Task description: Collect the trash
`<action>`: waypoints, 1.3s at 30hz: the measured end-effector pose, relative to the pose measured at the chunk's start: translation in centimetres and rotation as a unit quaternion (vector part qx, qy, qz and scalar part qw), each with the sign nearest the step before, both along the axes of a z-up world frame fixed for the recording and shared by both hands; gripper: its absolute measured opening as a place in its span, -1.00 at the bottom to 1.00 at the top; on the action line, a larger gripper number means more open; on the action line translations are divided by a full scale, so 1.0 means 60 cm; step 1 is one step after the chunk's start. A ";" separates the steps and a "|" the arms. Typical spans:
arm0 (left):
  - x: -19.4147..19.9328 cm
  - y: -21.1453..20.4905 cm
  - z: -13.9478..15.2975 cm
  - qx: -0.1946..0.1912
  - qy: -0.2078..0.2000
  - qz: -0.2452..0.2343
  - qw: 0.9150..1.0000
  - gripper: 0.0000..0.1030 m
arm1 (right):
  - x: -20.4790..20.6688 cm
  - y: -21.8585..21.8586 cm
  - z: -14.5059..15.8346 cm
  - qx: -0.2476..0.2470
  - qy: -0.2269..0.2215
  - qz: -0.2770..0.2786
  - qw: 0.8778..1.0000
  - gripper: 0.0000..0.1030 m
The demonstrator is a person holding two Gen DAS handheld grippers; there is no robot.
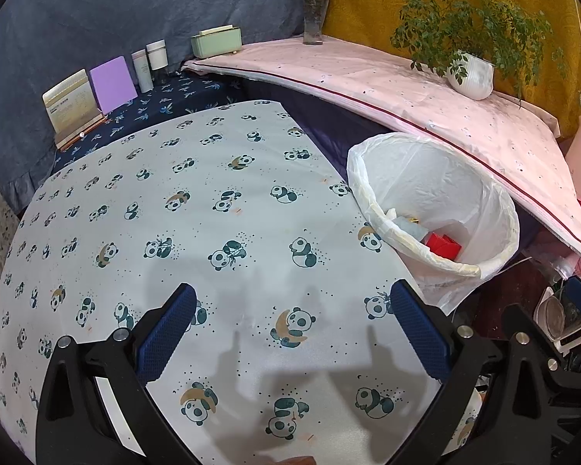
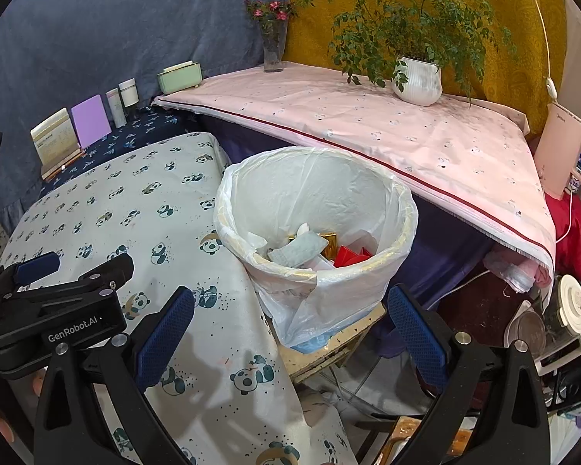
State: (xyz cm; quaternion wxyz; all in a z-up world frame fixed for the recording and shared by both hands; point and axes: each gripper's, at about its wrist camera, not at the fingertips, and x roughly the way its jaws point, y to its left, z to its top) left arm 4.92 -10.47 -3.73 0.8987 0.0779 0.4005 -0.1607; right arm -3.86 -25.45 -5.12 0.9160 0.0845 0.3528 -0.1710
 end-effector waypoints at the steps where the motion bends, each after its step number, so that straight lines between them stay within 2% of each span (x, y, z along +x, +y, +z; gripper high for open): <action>1: 0.000 0.000 0.000 0.000 -0.001 0.000 1.000 0.86 | 0.000 0.000 0.000 0.000 0.000 0.000 1.000 0.87; 7: -0.002 0.002 -0.001 0.002 -0.003 0.011 1.000 0.86 | -0.001 -0.002 -0.002 0.001 0.000 -0.002 1.000 0.87; 39: -0.006 -0.003 -0.007 0.010 0.002 0.003 1.000 0.86 | -0.002 -0.004 -0.004 0.003 0.002 -0.004 1.000 0.87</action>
